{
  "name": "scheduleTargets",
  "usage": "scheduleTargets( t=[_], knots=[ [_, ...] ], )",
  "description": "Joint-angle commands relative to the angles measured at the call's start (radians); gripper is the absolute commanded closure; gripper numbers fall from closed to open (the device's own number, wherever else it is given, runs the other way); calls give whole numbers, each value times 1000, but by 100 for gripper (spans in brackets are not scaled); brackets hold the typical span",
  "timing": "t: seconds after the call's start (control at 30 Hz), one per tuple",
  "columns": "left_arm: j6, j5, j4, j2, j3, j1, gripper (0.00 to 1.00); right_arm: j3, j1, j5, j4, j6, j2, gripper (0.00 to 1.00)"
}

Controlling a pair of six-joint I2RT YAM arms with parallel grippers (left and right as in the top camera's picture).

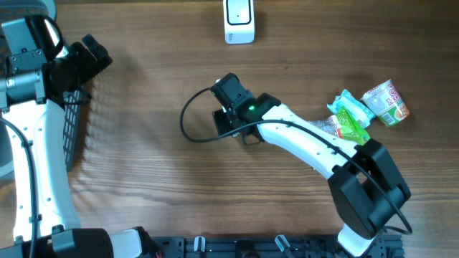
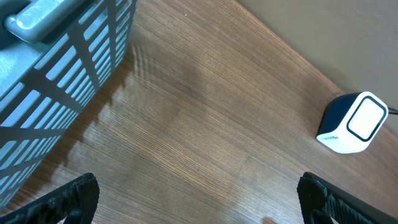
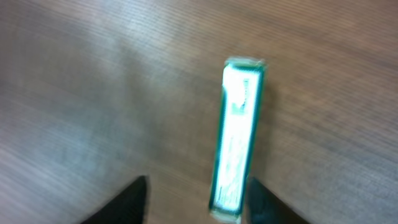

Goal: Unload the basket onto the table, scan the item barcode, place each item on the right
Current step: 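Move the right gripper back left above the small green box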

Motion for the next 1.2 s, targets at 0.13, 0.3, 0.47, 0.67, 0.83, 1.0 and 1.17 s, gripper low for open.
scheduleTargets(
  t=[0.13, 0.3, 0.47, 0.67, 0.83, 1.0, 1.17],
  knots=[
    [-2, -13, 2, 3, 2, 3, 0, 13, -6, 77, 66, 39, 82, 38],
    [-2, -13, 2, 3, 2, 3, 0, 13, -6, 20, 67, 39, 138, 43],
    [-3, -13, 2, 3, 2, 3, 0, 13, -9, 62, 68, 9, 141, 58],
    [-2, -13, 2, 3, 2, 3, 0, 15, -31, 154, 55, -18, 129, 77],
    [-2, -13, 2, 3, 2, 3, 0, 15, -42, 180, 55, -65, 72, 75],
    [-2, -13, 2, 3, 2, 3, 0, 15, -41, 300, 47, -130, -6, 72],
    [-2, -13, 2, 3, 2, 3, 0, 10, -41, 383, 35, -171, -6, 72]
  ],
)
